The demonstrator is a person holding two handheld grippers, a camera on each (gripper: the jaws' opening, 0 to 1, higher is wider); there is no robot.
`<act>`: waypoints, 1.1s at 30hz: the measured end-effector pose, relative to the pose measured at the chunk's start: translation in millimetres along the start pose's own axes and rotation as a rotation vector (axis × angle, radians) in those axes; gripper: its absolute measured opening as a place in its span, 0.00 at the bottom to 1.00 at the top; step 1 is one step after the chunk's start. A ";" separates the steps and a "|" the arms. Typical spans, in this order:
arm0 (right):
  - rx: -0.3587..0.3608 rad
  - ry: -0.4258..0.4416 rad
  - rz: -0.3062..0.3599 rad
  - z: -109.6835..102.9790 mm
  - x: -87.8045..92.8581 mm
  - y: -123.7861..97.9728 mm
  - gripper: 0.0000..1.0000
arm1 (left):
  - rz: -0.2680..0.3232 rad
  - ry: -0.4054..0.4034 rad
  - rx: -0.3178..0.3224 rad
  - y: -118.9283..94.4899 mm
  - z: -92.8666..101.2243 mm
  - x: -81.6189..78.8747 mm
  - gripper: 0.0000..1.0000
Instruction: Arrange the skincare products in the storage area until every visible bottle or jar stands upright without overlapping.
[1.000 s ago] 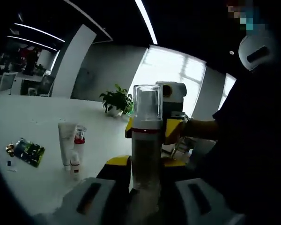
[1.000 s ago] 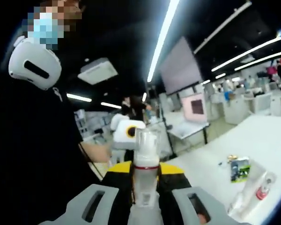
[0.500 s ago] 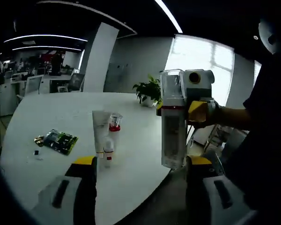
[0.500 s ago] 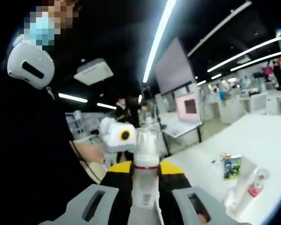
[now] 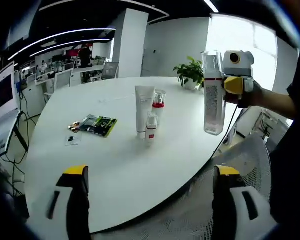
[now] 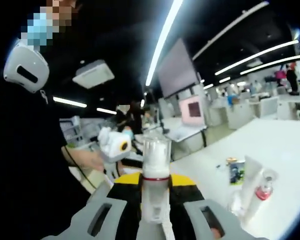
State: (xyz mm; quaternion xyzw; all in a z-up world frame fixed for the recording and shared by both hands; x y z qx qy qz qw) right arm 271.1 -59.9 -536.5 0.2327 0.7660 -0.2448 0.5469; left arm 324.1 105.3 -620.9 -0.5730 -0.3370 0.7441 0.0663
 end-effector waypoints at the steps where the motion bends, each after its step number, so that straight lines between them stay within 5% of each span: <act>1: 0.022 -0.006 0.005 3.4 0.5 -2.2 0.12 | -0.016 0.005 0.005 0.2 0.0 2.1 0.99; 6: 0.070 -0.028 0.025 13.9 2.9 -9.8 0.12 | 0.015 -0.120 0.009 -1.4 -8.7 7.0 0.99; 16: 0.145 -0.096 0.046 36.6 12.6 -16.8 0.12 | 0.045 -0.103 -0.029 1.5 -16.6 5.6 0.98; 33: 0.234 -0.148 0.028 74.3 64.2 -14.5 0.12 | 0.045 -0.110 -0.020 26.5 -23.8 7.9 0.96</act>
Point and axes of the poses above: the point that each gripper's makers call its tool centre point, and the gripper's own axes: y roughly forward along the fingers, z roughly to its right, x roughly out of its underside, the point moved 5 cm from there along -y, roughly backward along the fingers, and after that the axes turned 2 degrees about x, right-handed, at the moved point
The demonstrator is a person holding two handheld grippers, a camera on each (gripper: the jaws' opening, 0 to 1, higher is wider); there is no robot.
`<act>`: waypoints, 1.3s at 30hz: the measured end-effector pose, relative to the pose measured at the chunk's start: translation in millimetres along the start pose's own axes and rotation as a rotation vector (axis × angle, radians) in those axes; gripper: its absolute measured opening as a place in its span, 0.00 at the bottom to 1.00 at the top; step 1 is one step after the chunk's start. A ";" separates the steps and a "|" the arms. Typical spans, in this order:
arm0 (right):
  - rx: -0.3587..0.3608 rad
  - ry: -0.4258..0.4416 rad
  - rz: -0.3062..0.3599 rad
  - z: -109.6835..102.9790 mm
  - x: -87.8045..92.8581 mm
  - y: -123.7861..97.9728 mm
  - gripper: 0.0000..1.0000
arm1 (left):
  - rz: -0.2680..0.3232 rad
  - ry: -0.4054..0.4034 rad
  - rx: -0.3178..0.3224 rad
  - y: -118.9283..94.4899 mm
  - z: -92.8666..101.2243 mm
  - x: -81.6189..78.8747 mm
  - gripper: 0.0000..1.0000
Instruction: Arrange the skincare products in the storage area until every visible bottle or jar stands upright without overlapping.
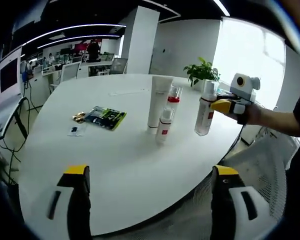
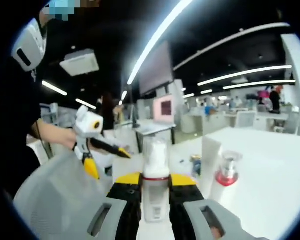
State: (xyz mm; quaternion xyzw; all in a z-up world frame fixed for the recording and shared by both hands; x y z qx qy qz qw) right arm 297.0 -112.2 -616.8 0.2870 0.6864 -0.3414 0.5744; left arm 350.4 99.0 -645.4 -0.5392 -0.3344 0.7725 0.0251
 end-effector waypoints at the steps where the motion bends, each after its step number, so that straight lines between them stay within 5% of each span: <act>1: 0.001 -0.005 -0.002 1.1 3.3 -0.2 0.12 | -0.003 0.000 0.002 1.3 1.3 0.8 0.96; 13: 0.055 -0.009 0.001 35.4 55.9 12.5 0.12 | 0.011 -0.006 -0.019 7.1 -5.4 6.7 0.93; 39: 0.019 -0.108 0.061 58.1 80.5 28.2 0.12 | 0.054 -0.009 -0.023 4.5 -9.0 3.1 0.90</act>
Point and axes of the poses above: the point that each gripper's makers call its tool centre point, and the gripper's own axes: y roughly forward along the fingers, z roughly to its right, x roughly out of its underside, the point moved 5 cm from there along -y, roughly backward along the fingers, and after that the axes turned 2 degrees about x, right-handed, at the moved point
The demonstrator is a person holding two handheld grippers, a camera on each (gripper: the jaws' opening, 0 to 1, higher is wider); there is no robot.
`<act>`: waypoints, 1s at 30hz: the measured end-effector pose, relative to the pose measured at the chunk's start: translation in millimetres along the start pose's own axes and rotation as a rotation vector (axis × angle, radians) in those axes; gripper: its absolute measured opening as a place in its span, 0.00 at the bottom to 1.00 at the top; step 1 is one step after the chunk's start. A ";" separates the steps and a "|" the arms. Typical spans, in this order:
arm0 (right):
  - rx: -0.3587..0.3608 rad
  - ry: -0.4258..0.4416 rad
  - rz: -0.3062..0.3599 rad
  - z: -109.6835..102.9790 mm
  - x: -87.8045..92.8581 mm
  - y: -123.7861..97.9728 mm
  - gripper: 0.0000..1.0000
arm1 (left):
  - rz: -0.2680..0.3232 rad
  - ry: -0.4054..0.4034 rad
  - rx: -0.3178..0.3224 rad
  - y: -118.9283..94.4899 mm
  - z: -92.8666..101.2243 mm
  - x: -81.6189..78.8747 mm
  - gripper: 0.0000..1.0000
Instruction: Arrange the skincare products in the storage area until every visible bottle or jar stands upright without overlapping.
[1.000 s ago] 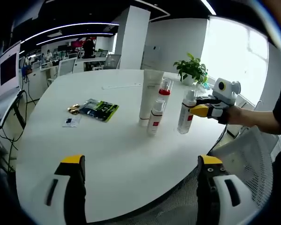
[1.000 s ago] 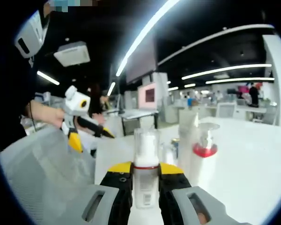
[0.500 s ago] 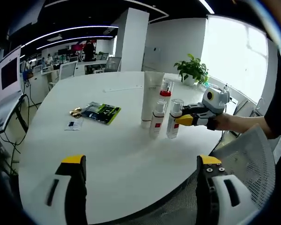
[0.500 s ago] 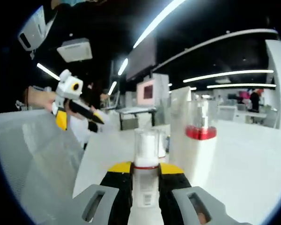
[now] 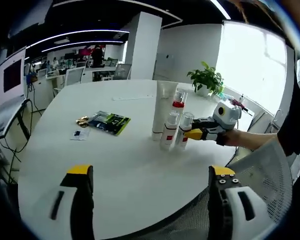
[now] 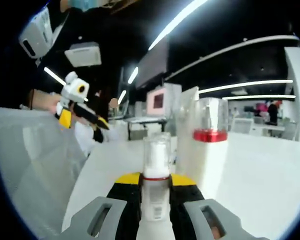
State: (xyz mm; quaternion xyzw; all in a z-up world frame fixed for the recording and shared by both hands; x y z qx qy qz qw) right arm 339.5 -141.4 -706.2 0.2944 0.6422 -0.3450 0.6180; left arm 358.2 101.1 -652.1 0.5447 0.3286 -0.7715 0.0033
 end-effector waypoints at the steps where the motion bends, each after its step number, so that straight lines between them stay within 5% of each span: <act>1: -0.005 -0.009 -0.003 0.1 0.7 -0.8 0.12 | -0.004 -0.005 0.007 0.5 0.8 0.7 0.90; 9: -0.021 -0.026 -0.028 2.5 4.2 -5.8 0.13 | -0.013 -0.005 0.032 1.9 4.8 1.9 0.89; 15: -0.037 -0.081 -0.172 2.8 22.6 -7.8 0.22 | -0.021 -0.007 0.040 2.5 5.9 3.0 0.89; 30: -0.022 -0.086 -0.247 1.1 41.0 -1.7 0.13 | -0.036 -0.003 0.046 2.8 7.0 5.8 0.87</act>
Point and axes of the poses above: the point that each gripper's makers call its tool centre point, and the gripper's own axes: y roughly forward along the fingers, z roughly to its right, x roughly out of its underside, the point moved 5 cm from there along -y, roughly backward along the fingers, and after that the axes turned 2 degrees about x, right-handed, at the moved point
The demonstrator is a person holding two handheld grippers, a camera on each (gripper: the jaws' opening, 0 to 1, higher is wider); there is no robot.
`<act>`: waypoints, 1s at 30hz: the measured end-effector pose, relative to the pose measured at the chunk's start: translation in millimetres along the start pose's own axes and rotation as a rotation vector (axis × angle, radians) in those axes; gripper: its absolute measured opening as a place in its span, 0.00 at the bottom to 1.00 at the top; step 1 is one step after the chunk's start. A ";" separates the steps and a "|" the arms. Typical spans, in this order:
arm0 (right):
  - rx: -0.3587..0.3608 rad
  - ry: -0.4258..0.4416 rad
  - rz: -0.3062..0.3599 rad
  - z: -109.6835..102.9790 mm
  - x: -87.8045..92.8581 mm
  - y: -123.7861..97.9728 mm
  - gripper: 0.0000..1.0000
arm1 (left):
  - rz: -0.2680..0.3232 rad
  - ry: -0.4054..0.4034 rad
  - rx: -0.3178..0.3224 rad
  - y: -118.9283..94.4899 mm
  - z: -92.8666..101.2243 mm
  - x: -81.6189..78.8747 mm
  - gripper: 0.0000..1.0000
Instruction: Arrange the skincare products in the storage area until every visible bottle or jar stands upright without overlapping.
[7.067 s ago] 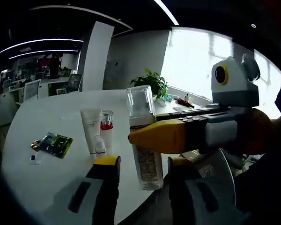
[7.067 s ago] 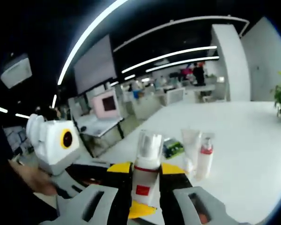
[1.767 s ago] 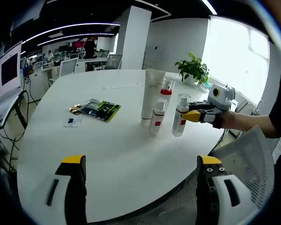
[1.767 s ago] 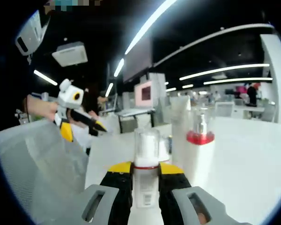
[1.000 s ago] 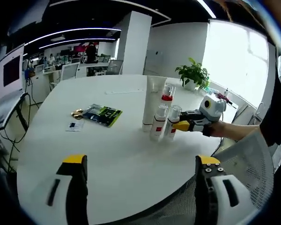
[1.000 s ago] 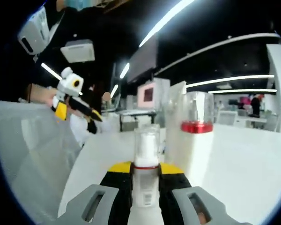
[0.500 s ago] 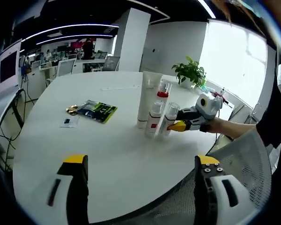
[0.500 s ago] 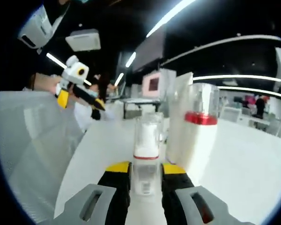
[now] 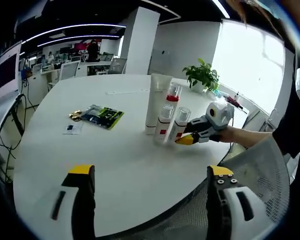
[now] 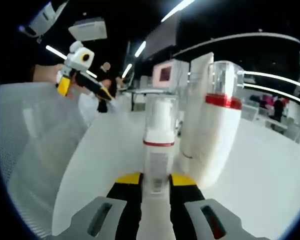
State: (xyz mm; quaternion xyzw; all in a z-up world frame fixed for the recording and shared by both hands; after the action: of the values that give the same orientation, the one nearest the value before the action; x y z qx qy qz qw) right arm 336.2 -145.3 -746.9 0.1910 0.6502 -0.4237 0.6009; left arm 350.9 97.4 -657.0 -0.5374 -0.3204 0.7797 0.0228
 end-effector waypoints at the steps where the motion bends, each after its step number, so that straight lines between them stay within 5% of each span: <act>1: 0.001 -0.001 0.000 1.5 0.1 0.4 0.13 | 0.000 -0.001 0.000 -0.1 0.0 0.0 0.87; 23: -0.055 0.003 -0.007 20.8 0.3 8.5 0.13 | -0.007 -0.002 -0.009 -1.3 -1.4 2.6 0.86; 30: -0.029 0.044 -0.026 18.0 1.4 -0.6 0.21 | -0.008 -0.004 -0.007 -0.7 -1.5 2.4 0.86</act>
State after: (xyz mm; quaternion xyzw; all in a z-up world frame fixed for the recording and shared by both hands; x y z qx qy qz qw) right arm 346.6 -160.1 -746.5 0.1833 0.6719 -0.4177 0.5835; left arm 351.0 99.5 -658.9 -0.5345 -0.3256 0.7796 0.0234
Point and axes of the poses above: the point that each gripper's makers call its tool centre point, and the gripper's own axes: y roughly forward along the fingers, z roughly to its right, x roughly out of its underside, the point moved 5 cm from there along -y, roughly backward along the fingers, and after that the axes turned 2 degrees about x, right-handed, at the moved point
